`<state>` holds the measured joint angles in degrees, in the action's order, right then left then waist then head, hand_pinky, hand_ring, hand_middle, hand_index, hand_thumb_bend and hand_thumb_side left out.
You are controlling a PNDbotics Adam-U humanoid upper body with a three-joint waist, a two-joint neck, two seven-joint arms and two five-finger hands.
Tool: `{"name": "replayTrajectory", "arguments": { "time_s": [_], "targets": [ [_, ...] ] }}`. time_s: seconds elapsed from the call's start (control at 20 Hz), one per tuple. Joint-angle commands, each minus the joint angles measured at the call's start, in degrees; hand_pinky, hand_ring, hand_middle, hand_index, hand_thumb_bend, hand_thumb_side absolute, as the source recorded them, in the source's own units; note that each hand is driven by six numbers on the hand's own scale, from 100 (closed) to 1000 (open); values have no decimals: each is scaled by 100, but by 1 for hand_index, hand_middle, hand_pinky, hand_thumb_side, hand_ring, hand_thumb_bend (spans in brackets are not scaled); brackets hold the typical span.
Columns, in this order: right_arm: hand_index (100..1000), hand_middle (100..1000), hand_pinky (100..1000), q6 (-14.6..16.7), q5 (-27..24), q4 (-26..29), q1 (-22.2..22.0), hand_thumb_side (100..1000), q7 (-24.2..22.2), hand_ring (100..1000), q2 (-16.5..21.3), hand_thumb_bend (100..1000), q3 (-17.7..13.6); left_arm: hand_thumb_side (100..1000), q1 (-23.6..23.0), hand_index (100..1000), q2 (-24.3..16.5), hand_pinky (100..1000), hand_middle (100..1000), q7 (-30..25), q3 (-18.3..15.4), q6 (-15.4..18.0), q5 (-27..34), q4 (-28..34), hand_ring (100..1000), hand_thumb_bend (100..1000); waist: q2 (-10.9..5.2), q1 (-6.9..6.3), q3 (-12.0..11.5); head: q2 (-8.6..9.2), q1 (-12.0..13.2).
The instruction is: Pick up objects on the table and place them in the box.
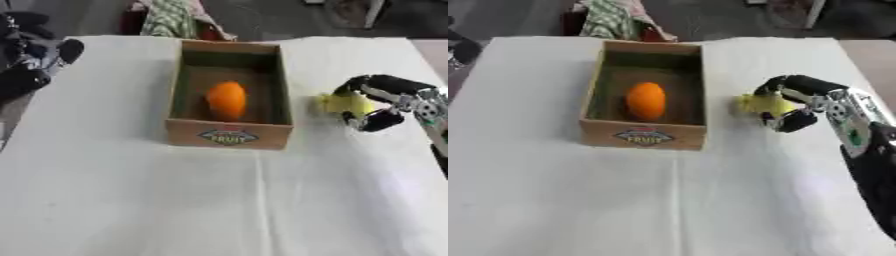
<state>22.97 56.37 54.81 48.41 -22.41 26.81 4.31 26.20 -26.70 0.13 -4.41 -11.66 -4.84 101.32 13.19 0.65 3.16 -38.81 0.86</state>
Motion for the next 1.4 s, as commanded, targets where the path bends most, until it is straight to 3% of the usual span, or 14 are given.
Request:
{"name": "replayTrajectory", "arguments": {
  "time_s": [0.05,0.3,0.35,0.55,1.0,1.4],
  "targets": [
    [805,612,614,-97,163,183,96,256,348,697,80,100,-94,468,49,746,-148,762,577,-7,-66,8,10,85,394,761,-96,-7,10,-35,-7],
    [805,612,614,-100,308,33,79,256,877,697,70,100,-20,468,52,746,-148,762,577,-6,-65,8,9,85,394,761,-94,-7,7,-35,-10],
    [495,342,406,-108,316,27,107,221,970,479,59,100,-38,468,44,746,-142,762,577,-6,-66,6,11,82,394,757,-102,-12,10,-43,-9],
    [368,247,404,-270,58,358,141,210,1335,457,36,100,-246,467,47,746,-137,762,577,5,-75,8,19,86,394,755,-96,-12,13,-39,-12],
    [308,187,402,-216,-12,101,147,205,2209,455,4,100,-102,466,60,746,-129,761,577,14,-80,9,30,105,393,749,-97,-6,2,-34,-23],
    [305,184,407,-139,-315,399,378,199,2262,460,-36,100,-102,466,62,745,-119,762,577,18,-97,20,41,114,393,749,-115,-2,0,-44,-38]
  ]
}}
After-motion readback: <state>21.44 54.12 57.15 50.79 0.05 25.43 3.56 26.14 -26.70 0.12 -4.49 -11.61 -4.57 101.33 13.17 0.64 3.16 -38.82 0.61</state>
